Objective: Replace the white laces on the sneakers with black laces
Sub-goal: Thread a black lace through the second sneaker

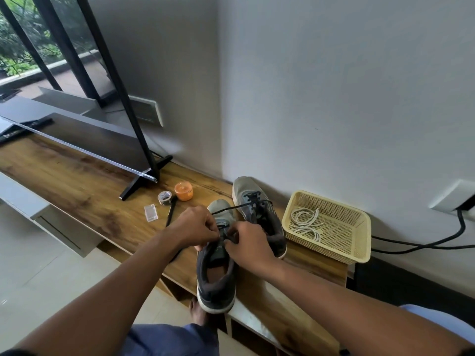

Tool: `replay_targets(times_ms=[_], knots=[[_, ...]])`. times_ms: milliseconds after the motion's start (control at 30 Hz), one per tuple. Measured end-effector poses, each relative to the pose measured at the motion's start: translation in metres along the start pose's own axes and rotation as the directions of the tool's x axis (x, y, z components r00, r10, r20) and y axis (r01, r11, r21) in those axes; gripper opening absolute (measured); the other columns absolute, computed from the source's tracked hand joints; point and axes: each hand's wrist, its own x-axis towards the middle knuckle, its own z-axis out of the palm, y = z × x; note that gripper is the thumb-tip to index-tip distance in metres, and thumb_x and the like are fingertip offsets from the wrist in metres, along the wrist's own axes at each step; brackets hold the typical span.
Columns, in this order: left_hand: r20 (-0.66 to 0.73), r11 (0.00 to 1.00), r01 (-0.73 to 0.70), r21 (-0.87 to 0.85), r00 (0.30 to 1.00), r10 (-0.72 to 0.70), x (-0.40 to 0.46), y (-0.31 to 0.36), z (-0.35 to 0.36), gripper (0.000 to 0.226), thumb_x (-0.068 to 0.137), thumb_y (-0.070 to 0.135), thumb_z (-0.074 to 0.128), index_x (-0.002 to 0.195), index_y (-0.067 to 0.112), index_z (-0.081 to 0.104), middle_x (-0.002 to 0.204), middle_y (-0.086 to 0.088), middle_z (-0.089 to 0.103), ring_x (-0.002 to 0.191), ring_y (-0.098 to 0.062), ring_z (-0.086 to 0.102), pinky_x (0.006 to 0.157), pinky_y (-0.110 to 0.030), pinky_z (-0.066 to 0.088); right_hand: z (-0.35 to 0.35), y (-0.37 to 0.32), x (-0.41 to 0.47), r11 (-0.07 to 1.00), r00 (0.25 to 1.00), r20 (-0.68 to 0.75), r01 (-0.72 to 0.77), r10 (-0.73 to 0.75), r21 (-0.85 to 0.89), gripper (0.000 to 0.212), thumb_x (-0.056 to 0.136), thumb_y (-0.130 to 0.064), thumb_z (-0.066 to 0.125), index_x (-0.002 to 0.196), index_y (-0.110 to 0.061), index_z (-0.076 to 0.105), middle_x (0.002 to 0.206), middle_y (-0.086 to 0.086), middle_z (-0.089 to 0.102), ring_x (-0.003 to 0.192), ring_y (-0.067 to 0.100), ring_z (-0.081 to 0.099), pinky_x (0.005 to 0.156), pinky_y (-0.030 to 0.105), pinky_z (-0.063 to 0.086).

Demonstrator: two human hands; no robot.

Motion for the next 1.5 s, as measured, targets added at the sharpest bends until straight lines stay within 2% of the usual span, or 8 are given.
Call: replay_targets(times_ms=[133,400,733,1000,1167,1333,1433,1500], knots=[[-0.020,1.000,0.011,0.020,1.000,-0.011,0.002,0.002,0.002,0.009,0.092,0.017,0.077,0.083,0.016,0.078,0.077,0.003,0.076,0.067,-0.006,0.072,0.071,-0.029,0.065,-0.002,0.003,0.004,0.990,0.990,0.002,-0.140,0.140,0.027,0.016,0.094,-0.019,0.067,0.103,-0.009,0.074,0.102,0.008,0.074,0.102,0.026,0.068,0.088,0.039,0.057],[-0.078,0.990,-0.037,0.137,0.996,0.048,0.008,0.007,0.013,0.009,0.090,0.025,0.078,0.082,0.021,0.077,0.083,0.007,0.070,0.075,-0.005,0.066,0.060,-0.016,0.047,-0.005,0.006,0.011,0.913,0.932,0.068,-0.363,0.357,0.185,0.024,0.095,-0.010,0.059,0.108,-0.018,0.077,0.107,0.004,0.072,0.102,0.025,0.067,0.089,0.045,0.061],[-0.111,0.979,-0.064,0.193,0.990,0.087,0.012,0.010,0.014,0.027,0.090,0.021,0.074,0.067,0.031,0.063,0.079,0.008,0.062,0.073,-0.007,0.061,0.057,-0.017,0.040,-0.006,0.003,0.007,0.943,0.956,0.039,-0.295,0.292,0.154,0.027,0.090,-0.013,0.066,0.112,-0.020,0.078,0.109,0.004,0.075,0.104,0.025,0.068,0.088,0.042,0.061],[-0.115,0.983,-0.074,0.168,0.989,0.094,0.014,0.007,0.015,0.012,0.090,0.024,0.075,0.078,0.021,0.076,0.082,0.007,0.068,0.074,-0.006,0.064,0.059,-0.017,0.044,-0.005,0.000,0.005,0.971,0.975,0.017,-0.223,0.223,0.082,0.030,0.088,-0.012,0.066,0.114,-0.019,0.079,0.108,0.004,0.077,0.107,0.025,0.068,0.082,0.028,0.050],[-0.132,0.986,-0.042,0.161,0.989,0.064,0.019,0.006,0.023,0.021,0.090,0.025,0.076,0.070,0.023,0.071,0.076,0.009,0.066,0.067,-0.004,0.062,0.053,-0.013,0.040,0.000,-0.003,0.003,0.991,0.991,0.021,-0.133,0.133,-0.015,0.018,0.094,-0.019,0.063,0.104,-0.013,0.077,0.096,0.005,0.075,0.095,0.027,0.070,0.081,0.036,0.058],[-0.121,0.992,-0.015,0.129,0.992,0.031,0.021,0.002,0.018,0.012,0.091,0.026,0.077,0.080,0.022,0.076,0.084,0.008,0.070,0.078,-0.006,0.066,0.064,-0.022,0.050,-0.005,-0.007,0.013,0.993,0.991,0.075,-0.112,0.115,-0.043,0.015,0.097,-0.012,0.051,0.090,-0.006,0.063,0.089,0.010,0.066,0.091,0.036,0.066,0.070,0.039,0.049],[-0.034,0.997,-0.015,0.072,0.999,0.017,0.021,-0.002,0.011,0.009,0.092,0.021,0.076,0.084,0.022,0.078,0.087,0.006,0.073,0.082,-0.007,0.068,0.064,-0.023,0.052,-0.010,-0.008,0.018,0.995,0.990,0.113,-0.073,0.080,-0.068,0.015,0.090,-0.005,0.057,0.101,-0.005,0.068,0.097,0.013,0.069,0.094,0.034,0.066,0.081,0.046,0.059],[0.064,0.998,-0.036,0.042,0.997,0.033,0.022,-0.004,0.008,0.011,0.094,0.014,0.070,0.094,0.017,0.080,0.096,0.000,0.075,0.091,-0.013,0.071,0.075,-0.030,0.060,-0.008,-0.009,0.019,0.992,0.996,0.079,-0.037,0.047,-0.119,0.012,0.088,-0.006,0.062,0.099,-0.007,0.069,0.096,0.013,0.071,0.094,0.034,0.067,0.082,0.046,0.059]])
